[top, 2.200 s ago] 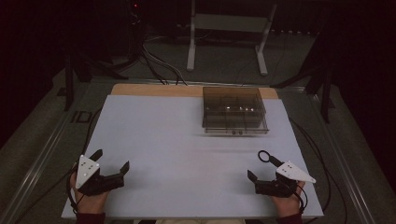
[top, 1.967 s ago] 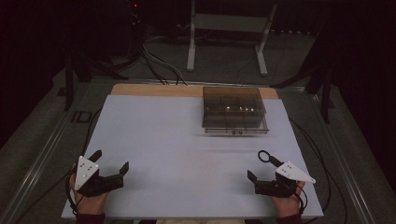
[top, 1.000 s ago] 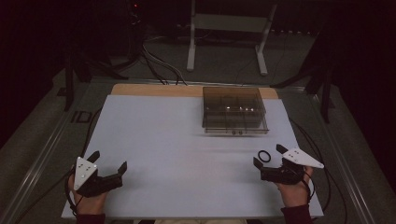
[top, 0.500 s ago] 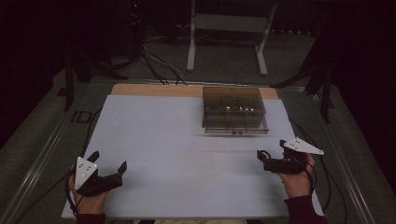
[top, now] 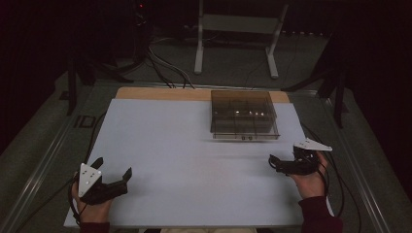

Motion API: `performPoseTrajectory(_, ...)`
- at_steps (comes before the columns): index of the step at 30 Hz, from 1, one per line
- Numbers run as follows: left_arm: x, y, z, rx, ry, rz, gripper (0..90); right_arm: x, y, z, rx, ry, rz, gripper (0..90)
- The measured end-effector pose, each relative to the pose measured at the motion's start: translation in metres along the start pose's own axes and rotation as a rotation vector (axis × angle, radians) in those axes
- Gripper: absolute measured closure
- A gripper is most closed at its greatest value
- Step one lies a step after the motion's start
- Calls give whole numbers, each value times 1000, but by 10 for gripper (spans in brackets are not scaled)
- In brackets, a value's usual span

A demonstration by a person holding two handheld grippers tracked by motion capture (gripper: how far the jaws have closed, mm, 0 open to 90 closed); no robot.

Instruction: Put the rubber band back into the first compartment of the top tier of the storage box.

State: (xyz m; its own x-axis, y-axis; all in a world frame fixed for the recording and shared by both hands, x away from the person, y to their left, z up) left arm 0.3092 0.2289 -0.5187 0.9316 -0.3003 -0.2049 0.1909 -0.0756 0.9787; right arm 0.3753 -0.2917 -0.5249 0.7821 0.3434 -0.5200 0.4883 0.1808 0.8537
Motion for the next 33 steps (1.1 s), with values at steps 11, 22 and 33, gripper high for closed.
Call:
performPoseTrajectory(11, 1, -2, 1, 2, -2, -7, 4, 11, -15, 20, 16, -33, -100, 93)
performPoseTrajectory(22, 2, -4, 1, 0, -6, -12, 5, 21, -28, 25, 18, -18, -175, 252)
performPoseTrajectory(33, 4, -6, 1, -2, -8, -21, 5, 30, -47, 21, -28, 16, -274, 632)
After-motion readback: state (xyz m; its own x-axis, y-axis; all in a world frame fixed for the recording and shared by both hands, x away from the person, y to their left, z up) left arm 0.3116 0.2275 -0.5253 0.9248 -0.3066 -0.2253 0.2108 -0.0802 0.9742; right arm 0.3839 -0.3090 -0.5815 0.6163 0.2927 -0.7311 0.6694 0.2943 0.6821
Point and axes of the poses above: each handheld gripper's, and its own axes: x roughly forward along the jaws, y roughly out of its top, z roughly to its right, the point moved 10 cm from there along x, roughly forward along the jaws, and after that the axes turned 7 degrees about z, right-handed, at the moved point
